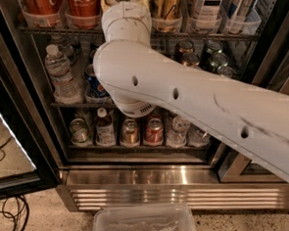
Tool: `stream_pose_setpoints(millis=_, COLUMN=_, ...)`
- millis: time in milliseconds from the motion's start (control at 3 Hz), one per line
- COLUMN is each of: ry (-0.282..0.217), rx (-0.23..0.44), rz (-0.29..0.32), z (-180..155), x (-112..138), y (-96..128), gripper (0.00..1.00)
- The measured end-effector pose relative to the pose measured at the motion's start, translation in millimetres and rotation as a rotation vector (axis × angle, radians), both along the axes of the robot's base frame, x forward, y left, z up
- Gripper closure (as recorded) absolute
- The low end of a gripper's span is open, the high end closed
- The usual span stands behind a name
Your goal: Pick green can from top shelf of fridge
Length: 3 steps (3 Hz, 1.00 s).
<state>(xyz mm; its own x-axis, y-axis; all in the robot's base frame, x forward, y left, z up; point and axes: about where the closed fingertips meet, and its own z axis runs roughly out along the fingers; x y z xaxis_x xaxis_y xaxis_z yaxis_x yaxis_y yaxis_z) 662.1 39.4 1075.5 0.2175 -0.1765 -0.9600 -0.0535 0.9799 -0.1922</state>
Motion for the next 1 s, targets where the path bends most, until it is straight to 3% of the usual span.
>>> stream_pose_setpoints(millis=333, ry=-0.008, rx=0.000, rz=0.003, z=3.5, x=-2.5, y=-0.8, gripper=0.89)
stream_pose_setpoints(millis=667, ry=-0.052, rx=0.006, rz=0.049, z=15.9, x=-15.0, y=-5.6, gripper=1.00)
stream_pose_setpoints(millis=1000, ry=-0.104, rx=0.014, rz=0.143, z=28.2, x=-34.1, y=-9.1, gripper=1.00)
